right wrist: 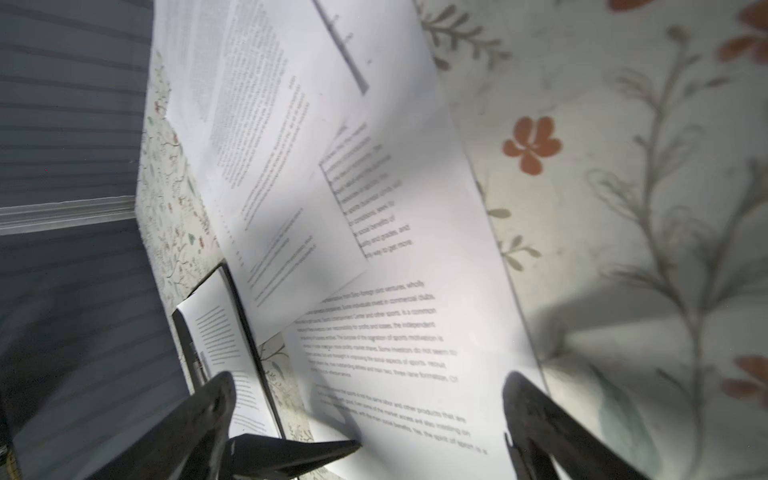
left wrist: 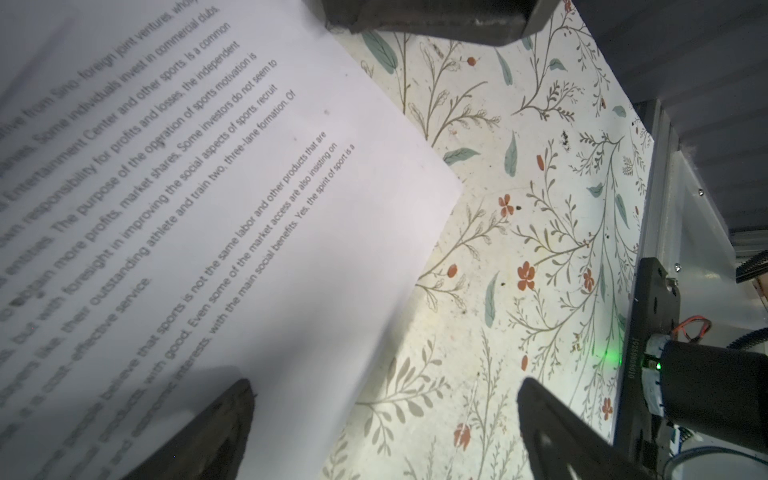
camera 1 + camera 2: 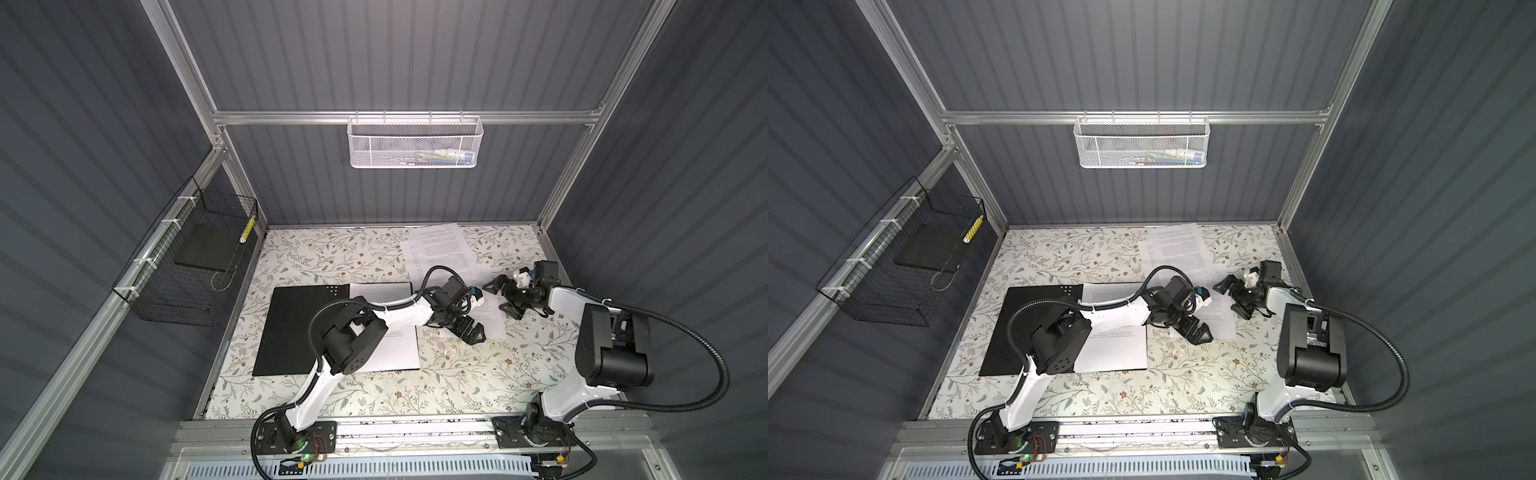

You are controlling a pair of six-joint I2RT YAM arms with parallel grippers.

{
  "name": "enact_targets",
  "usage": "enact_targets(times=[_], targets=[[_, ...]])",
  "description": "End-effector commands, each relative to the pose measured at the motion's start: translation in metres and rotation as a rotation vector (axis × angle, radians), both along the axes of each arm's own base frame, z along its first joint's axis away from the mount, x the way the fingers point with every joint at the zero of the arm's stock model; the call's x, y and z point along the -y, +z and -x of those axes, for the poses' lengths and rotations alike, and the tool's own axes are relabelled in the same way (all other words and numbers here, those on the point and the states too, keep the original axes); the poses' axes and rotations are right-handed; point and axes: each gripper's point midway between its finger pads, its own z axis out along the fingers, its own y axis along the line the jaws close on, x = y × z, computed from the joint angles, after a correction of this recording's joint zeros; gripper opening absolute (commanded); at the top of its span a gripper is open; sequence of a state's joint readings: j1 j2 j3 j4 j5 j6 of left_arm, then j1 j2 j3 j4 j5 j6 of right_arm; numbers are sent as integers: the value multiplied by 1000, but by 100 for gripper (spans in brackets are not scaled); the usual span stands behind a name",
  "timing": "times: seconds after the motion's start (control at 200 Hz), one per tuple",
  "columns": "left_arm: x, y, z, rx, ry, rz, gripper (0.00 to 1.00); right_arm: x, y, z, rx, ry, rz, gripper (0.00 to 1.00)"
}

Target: Put the files into the folder

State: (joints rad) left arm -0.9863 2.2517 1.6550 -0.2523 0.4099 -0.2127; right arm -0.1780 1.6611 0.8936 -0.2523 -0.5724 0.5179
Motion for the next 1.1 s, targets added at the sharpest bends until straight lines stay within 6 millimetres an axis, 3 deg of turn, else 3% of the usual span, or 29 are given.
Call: enact_targets(times=[0.0, 0.08, 0.195, 0.29, 0.315, 0.445, 0.56, 0.72, 1.096], targets=[[-43, -69, 19, -119, 26, -220, 100, 16, -17, 18, -138, -73, 87, 99], [-49, -67, 20, -124, 41, -222, 100, 23, -20, 24, -153, -114, 127, 99], [-63, -69, 32, -151, 46, -230, 100, 19, -16, 15, -135, -76, 105, 99], [-70, -68, 40, -169, 47, -224, 100, 15, -7, -3, -108, -57, 72, 99], [-81, -77, 48, -187, 47, -250, 100, 16, -6, -8, -105, -61, 68, 99], [-93, -81, 65, -214, 15, -279, 100, 16, 7, -40, -61, -57, 59, 99], [-101, -83, 85, -215, -37, -315, 100, 18, 9, -55, -92, -24, 109, 99], [-108, -78, 95, -222, -47, -313, 100, 12, -1, -70, -161, 67, 164, 99], [-123, -67, 113, -230, -63, -309, 100, -4, -22, -79, -246, 155, 278, 99]])
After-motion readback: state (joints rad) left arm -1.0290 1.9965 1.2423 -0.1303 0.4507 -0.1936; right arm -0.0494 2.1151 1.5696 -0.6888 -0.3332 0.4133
